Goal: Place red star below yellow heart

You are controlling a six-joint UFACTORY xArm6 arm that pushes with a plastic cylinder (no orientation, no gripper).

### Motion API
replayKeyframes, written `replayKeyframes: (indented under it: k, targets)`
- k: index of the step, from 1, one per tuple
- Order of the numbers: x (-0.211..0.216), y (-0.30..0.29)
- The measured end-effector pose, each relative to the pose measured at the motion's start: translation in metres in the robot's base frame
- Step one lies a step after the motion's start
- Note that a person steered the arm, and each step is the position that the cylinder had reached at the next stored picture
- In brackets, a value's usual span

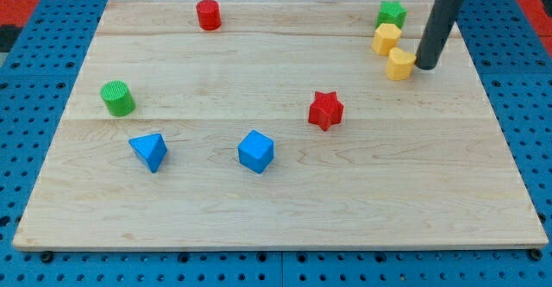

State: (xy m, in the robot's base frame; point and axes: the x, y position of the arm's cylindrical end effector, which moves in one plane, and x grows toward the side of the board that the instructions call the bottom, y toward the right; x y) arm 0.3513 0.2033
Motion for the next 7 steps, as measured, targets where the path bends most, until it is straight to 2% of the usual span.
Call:
replayKeyframes:
  k: [1,2,3,4,5,6,7]
  targets:
    - [0.007,-0.018]
    - [0.018,0.025]
    - [0.074,0.036]
    - [0.156,0.011]
    - [0.186,-0.066]
    - [0.162,-0.087]
    - [0.163,-0.132]
